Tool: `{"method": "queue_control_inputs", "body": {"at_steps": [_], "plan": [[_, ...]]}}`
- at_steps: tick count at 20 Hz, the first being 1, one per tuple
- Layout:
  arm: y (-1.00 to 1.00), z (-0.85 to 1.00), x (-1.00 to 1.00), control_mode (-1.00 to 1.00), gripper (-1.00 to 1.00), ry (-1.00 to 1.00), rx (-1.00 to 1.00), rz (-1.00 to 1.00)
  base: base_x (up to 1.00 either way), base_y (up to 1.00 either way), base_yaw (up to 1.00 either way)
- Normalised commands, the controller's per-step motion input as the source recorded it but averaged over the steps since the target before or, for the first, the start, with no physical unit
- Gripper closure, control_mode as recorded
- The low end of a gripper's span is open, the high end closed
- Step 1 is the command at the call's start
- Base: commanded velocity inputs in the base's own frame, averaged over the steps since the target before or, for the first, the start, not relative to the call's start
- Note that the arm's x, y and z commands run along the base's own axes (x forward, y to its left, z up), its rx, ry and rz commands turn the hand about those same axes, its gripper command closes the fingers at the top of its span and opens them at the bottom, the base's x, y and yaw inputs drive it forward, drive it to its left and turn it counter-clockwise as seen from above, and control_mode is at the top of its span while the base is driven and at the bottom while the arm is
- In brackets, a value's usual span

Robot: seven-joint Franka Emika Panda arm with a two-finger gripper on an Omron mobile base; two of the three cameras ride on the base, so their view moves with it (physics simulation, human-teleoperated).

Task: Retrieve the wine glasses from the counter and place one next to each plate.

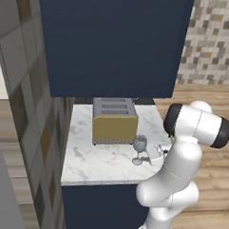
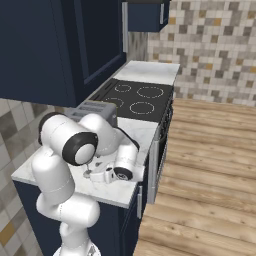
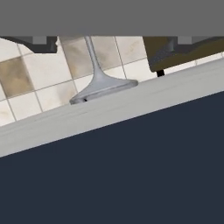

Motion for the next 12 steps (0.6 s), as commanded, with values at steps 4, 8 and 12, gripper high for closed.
{"method": "queue_control_inputs", "body": {"at_steps": [4,8,12], "plan": [[0.0,-0.2,0.21,-1.0,-1.0,0.02,-0.01,0.0,0.0,0.0,0.0],[0.0,-0.22,0.24,-1.0,-1.0,0.02,-0.01,0.0,0.0,0.0,0.0],[0.01,-0.28,0.14,-1.0,-1.0,0.06,0.0,0.0,0.0,0.0,0.0]]}}
